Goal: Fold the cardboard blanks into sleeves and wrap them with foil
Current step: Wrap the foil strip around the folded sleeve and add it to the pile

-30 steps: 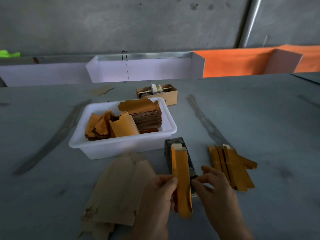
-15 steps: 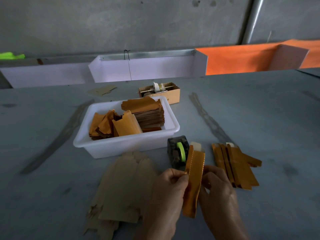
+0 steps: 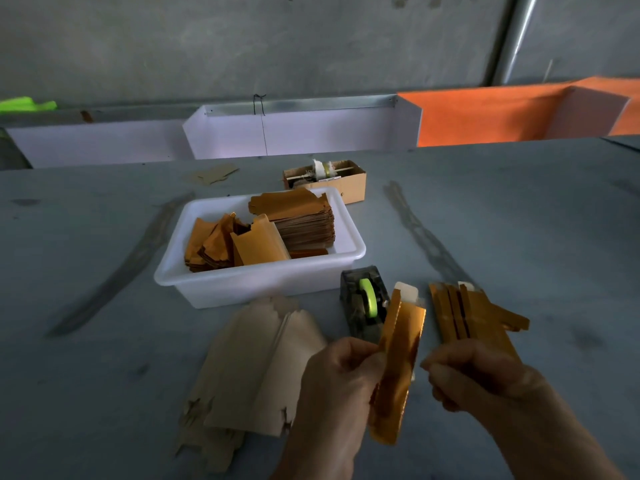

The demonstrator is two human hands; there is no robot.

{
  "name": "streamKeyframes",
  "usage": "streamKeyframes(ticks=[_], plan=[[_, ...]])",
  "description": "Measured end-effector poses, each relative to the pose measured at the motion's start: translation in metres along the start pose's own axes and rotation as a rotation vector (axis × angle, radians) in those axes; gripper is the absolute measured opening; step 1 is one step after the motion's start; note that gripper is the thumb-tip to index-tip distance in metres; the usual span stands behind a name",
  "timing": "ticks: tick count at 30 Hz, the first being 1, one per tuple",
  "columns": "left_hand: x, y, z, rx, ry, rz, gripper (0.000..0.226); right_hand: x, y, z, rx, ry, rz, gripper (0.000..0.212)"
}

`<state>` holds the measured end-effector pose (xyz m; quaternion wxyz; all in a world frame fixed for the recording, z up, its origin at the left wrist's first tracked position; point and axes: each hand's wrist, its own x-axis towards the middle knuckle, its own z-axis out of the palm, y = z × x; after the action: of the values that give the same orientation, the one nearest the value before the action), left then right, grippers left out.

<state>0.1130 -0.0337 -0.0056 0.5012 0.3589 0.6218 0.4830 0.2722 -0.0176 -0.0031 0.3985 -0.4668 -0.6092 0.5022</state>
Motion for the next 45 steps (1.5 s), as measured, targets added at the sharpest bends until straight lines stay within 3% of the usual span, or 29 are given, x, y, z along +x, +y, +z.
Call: streamKeyframes(ticks=[3,8,12,25,31,38,45], plan=[[-0.003,0.003,-0.002,-0.033,-0.022,-0.007,0.009,0.002,-0.013,0.008,-0.115,-0.067,-0.080,0.017],[-0.009,0.006,-0.002,-0.067,-0.052,-0.020,0.013,0.005,-0.022,0.014,-0.308,-0.012,-0.178,0.019],[-0.012,0.007,-0.003,-0.076,-0.074,-0.008,0.019,0.006,-0.021,0.016,-0.340,0.033,-0.155,0.031],[-0.018,0.009,-0.005,-0.075,-0.173,0.025,0.020,0.006,-0.028,0.020,-0.524,0.074,-0.149,0.027],[-0.019,0.001,0.001,-0.102,-0.072,0.069,0.029,0.001,-0.032,0.025,-0.643,0.146,-0.133,0.027],[-0.025,-0.015,0.014,0.084,0.228,0.393,0.019,-0.002,-0.044,0.029,-0.768,0.215,-0.027,0.028],[-0.022,-0.016,0.004,-0.068,0.237,0.306,0.019,0.001,-0.044,0.025,-0.856,0.231,0.059,0.046]])
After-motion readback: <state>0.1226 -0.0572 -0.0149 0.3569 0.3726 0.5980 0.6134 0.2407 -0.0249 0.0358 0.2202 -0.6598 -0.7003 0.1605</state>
